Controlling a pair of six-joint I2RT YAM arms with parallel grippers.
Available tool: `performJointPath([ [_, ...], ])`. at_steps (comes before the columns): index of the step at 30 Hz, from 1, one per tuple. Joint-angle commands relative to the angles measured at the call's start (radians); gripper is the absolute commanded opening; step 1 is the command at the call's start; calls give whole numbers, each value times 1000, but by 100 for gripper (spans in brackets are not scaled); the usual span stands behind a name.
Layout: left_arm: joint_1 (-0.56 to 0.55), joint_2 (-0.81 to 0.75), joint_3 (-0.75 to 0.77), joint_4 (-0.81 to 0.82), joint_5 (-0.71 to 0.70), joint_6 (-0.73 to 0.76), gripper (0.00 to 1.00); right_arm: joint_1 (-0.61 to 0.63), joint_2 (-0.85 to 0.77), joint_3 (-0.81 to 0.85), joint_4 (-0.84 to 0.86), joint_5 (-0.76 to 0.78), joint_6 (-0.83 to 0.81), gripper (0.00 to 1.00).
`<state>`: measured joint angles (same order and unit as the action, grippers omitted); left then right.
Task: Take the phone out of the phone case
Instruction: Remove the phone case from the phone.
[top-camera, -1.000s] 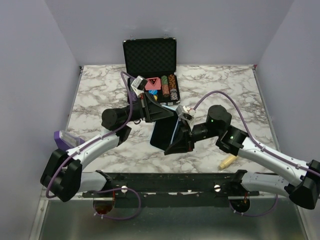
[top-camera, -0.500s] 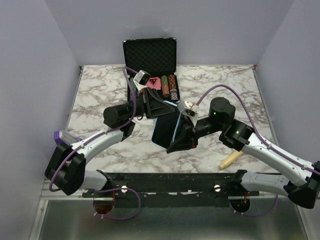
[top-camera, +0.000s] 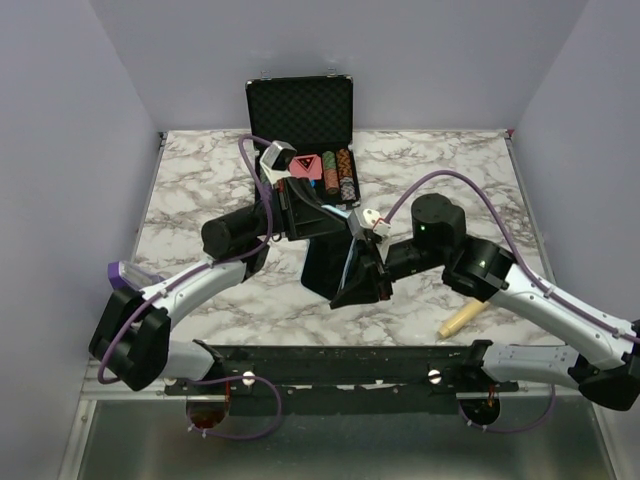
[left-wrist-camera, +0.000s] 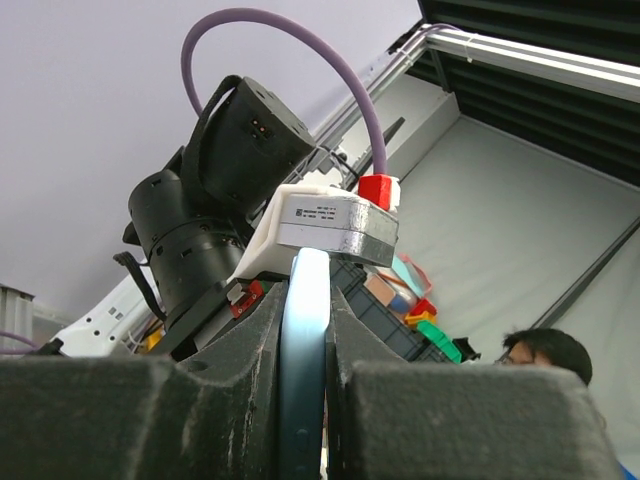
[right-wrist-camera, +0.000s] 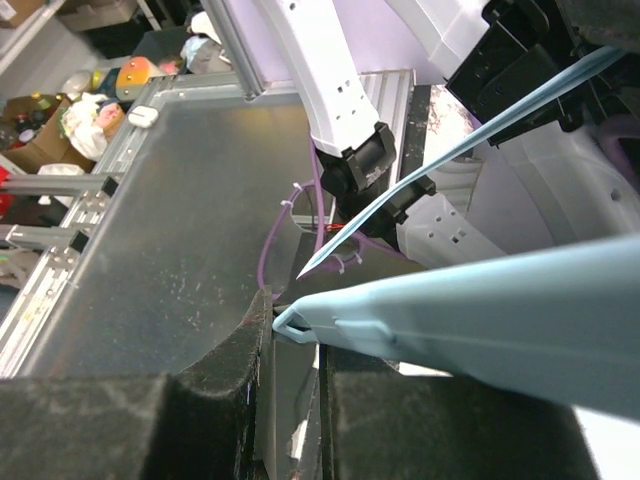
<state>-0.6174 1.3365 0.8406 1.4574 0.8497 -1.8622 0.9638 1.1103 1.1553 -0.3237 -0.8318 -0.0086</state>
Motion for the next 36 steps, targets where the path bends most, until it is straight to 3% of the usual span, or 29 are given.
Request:
performJointPath([
  [1,-97,62,-46,-126,78,-360,0,19,82,-57,122,-10,-52,2],
  [4,-99,64,-54,-112,78,-350,0,19,31,-169,271,-64,71,3],
  [8,-85,-8,-63,-314,106,-179,0,19,-19,-262,313,-1,131,5],
  [11,-61,-110,-22,-724,101,93,0,19,-67,-324,366,113,206,3],
  [14,-38,-203,89,-1301,2,473,0,19,-125,-416,460,222,291,7],
  [17,-27,-241,193,-1593,-133,670,0,19,-152,-466,523,334,373,12],
  [19,-21,-247,204,-1617,-158,686,0,19,-152,-479,538,376,422,17],
  [23,-5,-232,160,-1511,-135,612,0,19,-136,-491,546,407,469,36],
  [27,5,-218,147,-1462,-135,583,0,18,-145,-493,537,407,490,74],
  [29,8,-224,161,-1502,-158,609,0,18,-155,-485,511,451,502,87],
  [33,11,-234,166,-1528,-184,633,0,19,-159,-471,456,480,527,100],
  [36,22,-235,167,-1545,-189,633,0,19,-185,-486,463,467,555,100],
])
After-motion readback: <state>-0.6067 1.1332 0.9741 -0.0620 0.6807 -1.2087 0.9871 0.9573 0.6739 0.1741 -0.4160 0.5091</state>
